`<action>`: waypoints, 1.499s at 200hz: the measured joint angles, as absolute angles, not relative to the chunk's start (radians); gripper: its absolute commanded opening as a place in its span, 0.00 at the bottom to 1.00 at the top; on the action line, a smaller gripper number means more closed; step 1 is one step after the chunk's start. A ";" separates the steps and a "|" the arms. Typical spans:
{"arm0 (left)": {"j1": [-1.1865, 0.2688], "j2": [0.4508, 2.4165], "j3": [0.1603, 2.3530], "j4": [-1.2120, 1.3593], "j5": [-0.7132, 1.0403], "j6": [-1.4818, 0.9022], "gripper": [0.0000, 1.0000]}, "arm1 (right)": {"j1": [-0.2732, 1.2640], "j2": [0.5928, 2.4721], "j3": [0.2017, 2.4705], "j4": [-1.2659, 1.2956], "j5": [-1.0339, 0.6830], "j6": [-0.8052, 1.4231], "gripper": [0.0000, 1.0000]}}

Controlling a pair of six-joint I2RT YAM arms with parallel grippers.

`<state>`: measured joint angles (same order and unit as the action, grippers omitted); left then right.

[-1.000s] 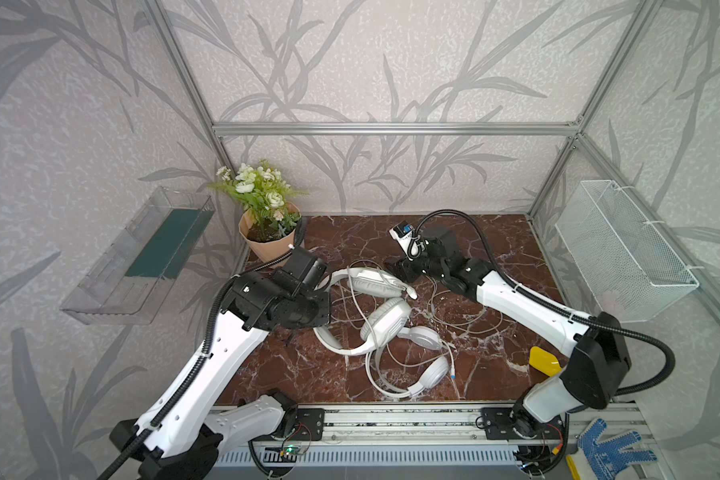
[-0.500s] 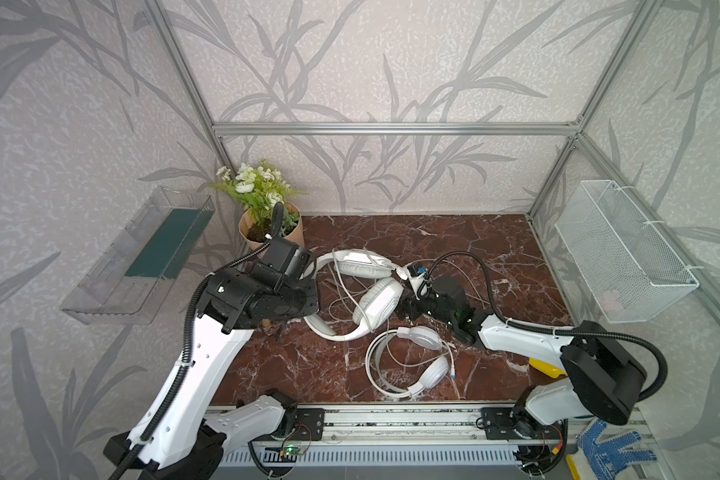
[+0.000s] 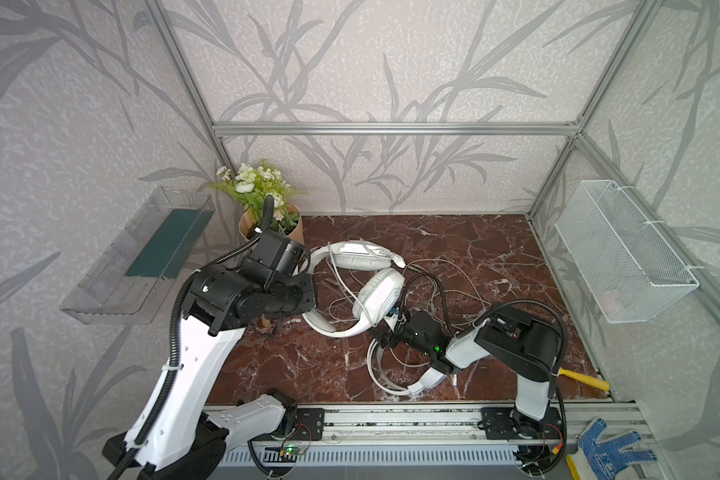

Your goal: Wrap the headphones

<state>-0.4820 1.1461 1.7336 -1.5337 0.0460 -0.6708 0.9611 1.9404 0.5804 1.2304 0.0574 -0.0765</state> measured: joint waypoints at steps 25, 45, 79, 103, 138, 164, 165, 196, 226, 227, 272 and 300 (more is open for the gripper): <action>-0.482 1.147 1.734 -1.542 0.046 -0.674 0.00 | 0.964 1.965 0.585 1.299 0.117 -0.118 0.84; -0.482 1.147 1.734 -1.542 0.046 -0.674 0.00 | 0.971 1.971 0.593 1.326 0.167 -0.160 0.82; -0.482 1.150 1.735 -1.542 0.046 -0.674 0.00 | 0.975 1.977 0.620 1.335 0.202 -0.213 0.72; -0.482 1.158 1.740 -1.542 0.045 -0.673 0.00 | 0.979 1.988 0.649 1.331 0.205 -0.239 0.56; -0.482 1.159 1.741 -1.542 0.046 -0.673 0.00 | 0.999 1.989 0.694 1.293 0.202 -0.274 0.40; -0.482 1.159 1.741 -1.542 0.045 -0.673 0.00 | 1.009 1.989 0.725 1.256 0.196 -0.295 0.36; -0.482 1.159 1.741 -1.542 0.045 -0.673 0.00 | 1.009 1.989 0.725 1.256 0.196 -0.295 0.35; -0.482 1.158 1.741 -1.542 0.045 -0.673 0.00 | 1.034 1.989 0.732 1.227 0.188 -0.303 0.27; -0.482 1.156 1.753 -1.547 0.028 -0.673 0.00 | 1.042 1.989 0.736 1.190 0.194 -0.308 0.17; -0.482 1.156 1.754 -1.547 0.027 -0.673 0.00 | 1.042 1.989 0.736 1.190 0.194 -0.308 0.17; -0.482 1.151 1.824 -1.566 -0.030 -0.673 0.00 | 1.042 1.978 0.748 1.116 0.199 -0.334 0.00; -0.482 1.151 1.842 -1.583 -0.083 -0.671 0.00 | 1.064 1.929 0.739 1.079 0.201 -0.364 0.00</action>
<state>-0.4820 1.1507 1.8420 -1.5826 -0.0826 -0.6712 1.0641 1.9289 0.7387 1.0794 0.2012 -0.3645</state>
